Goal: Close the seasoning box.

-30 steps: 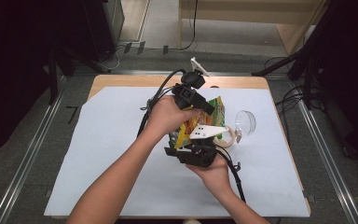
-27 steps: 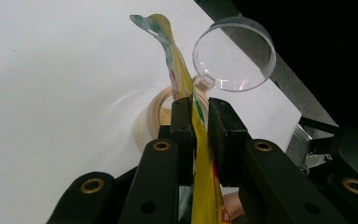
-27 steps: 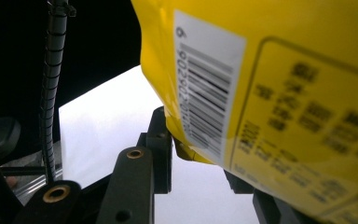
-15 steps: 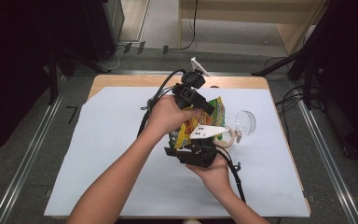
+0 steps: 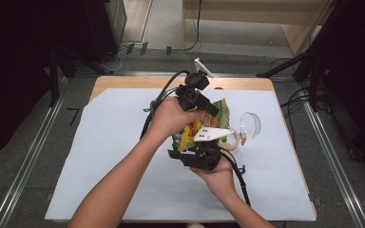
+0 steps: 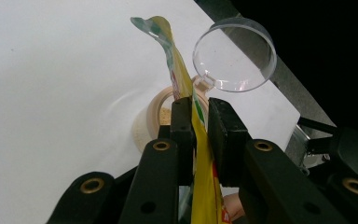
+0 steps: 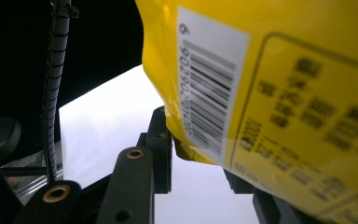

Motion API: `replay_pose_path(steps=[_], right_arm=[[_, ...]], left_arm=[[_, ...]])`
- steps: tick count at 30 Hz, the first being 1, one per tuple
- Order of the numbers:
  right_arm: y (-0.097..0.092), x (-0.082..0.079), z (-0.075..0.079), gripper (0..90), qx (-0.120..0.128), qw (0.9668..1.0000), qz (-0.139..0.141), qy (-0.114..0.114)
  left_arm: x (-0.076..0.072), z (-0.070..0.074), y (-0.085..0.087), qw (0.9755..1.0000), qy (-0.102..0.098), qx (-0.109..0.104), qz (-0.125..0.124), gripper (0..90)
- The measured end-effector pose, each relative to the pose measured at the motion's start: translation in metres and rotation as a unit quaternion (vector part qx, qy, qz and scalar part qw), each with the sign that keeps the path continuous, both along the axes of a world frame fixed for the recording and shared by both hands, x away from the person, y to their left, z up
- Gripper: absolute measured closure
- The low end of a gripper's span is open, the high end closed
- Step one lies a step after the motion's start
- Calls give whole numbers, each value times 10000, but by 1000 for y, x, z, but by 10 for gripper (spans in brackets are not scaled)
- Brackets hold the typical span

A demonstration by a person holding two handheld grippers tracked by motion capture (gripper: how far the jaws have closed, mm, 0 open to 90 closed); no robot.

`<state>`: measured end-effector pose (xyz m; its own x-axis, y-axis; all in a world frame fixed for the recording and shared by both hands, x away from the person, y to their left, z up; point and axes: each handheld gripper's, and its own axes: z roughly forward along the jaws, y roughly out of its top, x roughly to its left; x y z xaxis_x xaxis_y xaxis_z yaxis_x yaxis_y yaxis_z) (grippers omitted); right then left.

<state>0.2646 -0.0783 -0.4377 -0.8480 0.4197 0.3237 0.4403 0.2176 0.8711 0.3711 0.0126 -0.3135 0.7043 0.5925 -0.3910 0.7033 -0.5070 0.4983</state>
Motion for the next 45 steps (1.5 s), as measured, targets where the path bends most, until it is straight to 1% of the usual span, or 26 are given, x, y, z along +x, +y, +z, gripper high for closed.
replay_pose_path(steps=[21,23,25,28,31,34,45], right_arm=[[0,0,0,685,-9,10000,5,-8],[0,0,0,685,-23,10000,11,-17],[1,0,-1,686,-39,10000,16,-23],[1,0,-1,686,-57,10000,27,-30],[2,0,-1,686,-61,10000,49,-35],[4,0,-1,686,-113,9999,101,-63],[7,1,1,686,-133,9997,177,-69]], left_arm=[[0,0,0,10000,-1,-7,-6,812],[0,0,1,10000,-6,10,-10,812],[-1,-1,2,10000,1,-36,18,812],[-1,-1,3,10000,5,-58,6,811],[-2,-1,6,10000,-22,-83,45,810],[-2,-2,10,9999,13,-122,81,810],[-2,-1,15,9998,3,-133,137,810]])
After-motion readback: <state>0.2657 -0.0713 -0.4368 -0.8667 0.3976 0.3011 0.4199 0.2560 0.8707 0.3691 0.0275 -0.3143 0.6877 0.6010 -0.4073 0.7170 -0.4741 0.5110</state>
